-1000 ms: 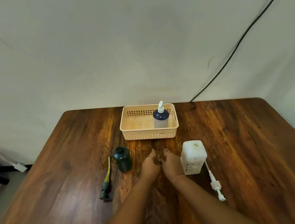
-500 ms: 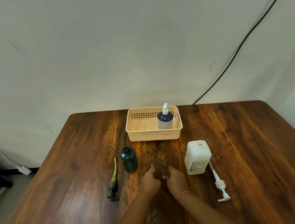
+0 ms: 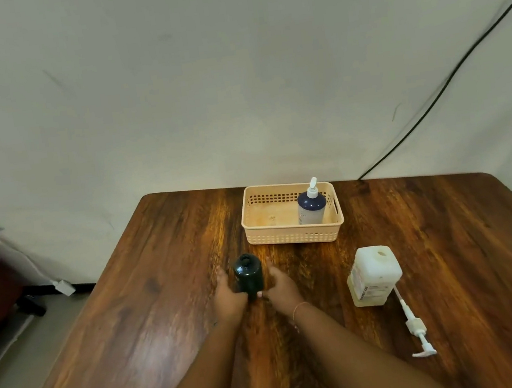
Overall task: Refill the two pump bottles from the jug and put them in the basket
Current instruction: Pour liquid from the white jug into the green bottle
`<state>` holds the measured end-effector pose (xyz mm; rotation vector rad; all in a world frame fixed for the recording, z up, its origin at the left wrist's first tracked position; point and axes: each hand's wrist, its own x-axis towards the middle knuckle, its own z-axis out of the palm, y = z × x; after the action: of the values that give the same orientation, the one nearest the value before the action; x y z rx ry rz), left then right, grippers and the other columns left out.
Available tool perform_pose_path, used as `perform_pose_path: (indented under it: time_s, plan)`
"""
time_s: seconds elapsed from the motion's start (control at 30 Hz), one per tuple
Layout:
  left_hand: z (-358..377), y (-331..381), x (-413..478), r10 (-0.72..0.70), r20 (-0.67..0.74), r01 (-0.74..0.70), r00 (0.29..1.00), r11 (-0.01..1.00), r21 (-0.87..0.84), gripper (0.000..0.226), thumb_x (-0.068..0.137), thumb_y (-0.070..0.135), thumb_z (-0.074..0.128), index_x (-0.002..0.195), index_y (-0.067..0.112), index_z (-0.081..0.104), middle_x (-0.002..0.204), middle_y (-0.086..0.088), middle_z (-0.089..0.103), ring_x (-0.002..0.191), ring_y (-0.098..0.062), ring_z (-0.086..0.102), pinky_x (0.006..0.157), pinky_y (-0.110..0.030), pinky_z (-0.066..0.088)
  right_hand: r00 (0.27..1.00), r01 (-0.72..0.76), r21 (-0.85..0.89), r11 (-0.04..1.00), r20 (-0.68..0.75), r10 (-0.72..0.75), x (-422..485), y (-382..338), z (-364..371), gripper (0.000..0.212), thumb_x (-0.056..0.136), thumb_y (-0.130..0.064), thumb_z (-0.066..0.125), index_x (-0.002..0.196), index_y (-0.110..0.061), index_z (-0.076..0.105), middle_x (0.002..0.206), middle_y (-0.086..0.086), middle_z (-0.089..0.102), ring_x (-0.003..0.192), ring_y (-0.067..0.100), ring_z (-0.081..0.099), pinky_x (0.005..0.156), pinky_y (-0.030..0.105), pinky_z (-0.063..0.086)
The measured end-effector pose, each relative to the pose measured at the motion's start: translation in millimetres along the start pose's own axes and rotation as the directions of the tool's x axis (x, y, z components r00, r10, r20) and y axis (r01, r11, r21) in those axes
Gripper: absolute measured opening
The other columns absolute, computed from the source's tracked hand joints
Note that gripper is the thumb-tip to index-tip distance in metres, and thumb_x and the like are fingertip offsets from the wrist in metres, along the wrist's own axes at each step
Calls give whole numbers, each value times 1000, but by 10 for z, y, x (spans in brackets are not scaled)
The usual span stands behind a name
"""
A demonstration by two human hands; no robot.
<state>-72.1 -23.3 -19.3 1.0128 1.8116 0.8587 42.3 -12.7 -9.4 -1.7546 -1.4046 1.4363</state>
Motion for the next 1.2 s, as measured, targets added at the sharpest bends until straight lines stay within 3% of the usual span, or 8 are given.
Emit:
perform_pose_path:
  time_s: [0.17,0.3,0.53,0.63,0.8,0.97,1.2]
  plan:
    - [-49,51,65,47,89,-42,995,997,-61,66,84,-4,54,144,11,31,143,-11,46,132,-25,43,110,-39,36,998,-17,109,994,55,12,17,-53,34,56,85,4,55,135,-18,44,132,4,55,126,20,46,107,38,37]
    - [-35,41,37,54,94,-48,994,997,-63,61,85,-5,54,142,10,37,144,-11,45,134,-25,41,112,-45,34,998,-21,146,989,56,13,19,-42,16,53,85,5,52,132,-19,47,129,4,57,123,19,48,107,38,38]
    - [241,167,-112,136,96,-136,986,991,-9,52,85,4,59,135,10,46,136,-5,55,122,-19,52,105,-39,43,998,19,215,976,-67,-5,-81,73,-192,59,85,3,50,136,-25,43,117,-4,59,112,14,51,105,35,40]
    - [411,243,-207,131,117,-136,985,990,35,42,87,8,58,128,15,54,124,-3,62,109,-15,57,97,-35,48,994,5,217,976,-106,18,-152,157,-383,61,86,1,50,140,-25,38,130,0,56,120,17,49,108,38,37]
    - [625,284,-387,154,141,-166,978,983,80,42,87,6,58,128,13,54,119,-4,64,111,-18,58,87,-25,44,992,-27,170,985,-120,48,-272,316,-614,63,88,3,47,143,-24,33,141,4,48,131,22,41,113,45,31]
    - [714,285,-477,138,170,-158,976,981,109,49,87,6,58,134,13,47,122,-5,64,112,-18,58,98,-34,48,991,-39,175,984,-117,60,-345,440,-672,60,89,2,47,141,-26,36,139,3,49,128,21,43,111,44,35]
    - [718,249,-487,126,175,-146,976,983,108,54,86,5,58,137,13,43,123,-5,63,111,-20,59,97,-38,50,991,-63,180,982,-104,83,-362,459,-673,63,88,7,43,142,-24,35,140,5,47,129,23,42,112,44,33]
